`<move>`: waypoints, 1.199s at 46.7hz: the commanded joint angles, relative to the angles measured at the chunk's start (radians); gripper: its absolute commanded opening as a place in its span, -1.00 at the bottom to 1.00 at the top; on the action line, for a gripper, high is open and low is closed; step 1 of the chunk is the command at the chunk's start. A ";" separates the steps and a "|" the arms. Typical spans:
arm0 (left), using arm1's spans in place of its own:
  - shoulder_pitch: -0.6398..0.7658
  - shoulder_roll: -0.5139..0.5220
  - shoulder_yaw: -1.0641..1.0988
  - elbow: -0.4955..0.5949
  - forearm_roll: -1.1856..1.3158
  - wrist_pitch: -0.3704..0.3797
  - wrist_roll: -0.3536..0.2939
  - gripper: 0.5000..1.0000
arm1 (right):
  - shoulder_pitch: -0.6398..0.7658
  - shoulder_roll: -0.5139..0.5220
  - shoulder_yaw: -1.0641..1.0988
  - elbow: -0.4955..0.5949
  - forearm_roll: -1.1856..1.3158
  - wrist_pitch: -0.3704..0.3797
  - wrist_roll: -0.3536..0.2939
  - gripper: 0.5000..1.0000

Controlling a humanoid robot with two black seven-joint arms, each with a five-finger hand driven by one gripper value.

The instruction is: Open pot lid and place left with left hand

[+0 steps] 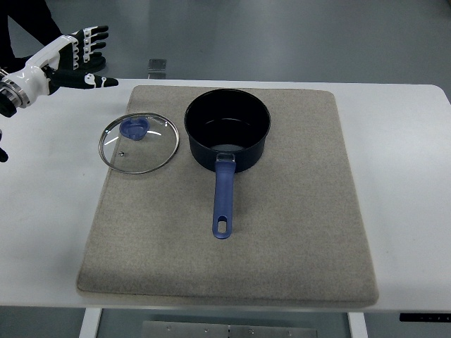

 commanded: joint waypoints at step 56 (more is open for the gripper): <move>0.107 -0.038 -0.285 0.157 -0.706 -0.370 0.574 0.97 | 0.000 0.000 0.000 0.000 0.000 0.000 0.000 0.66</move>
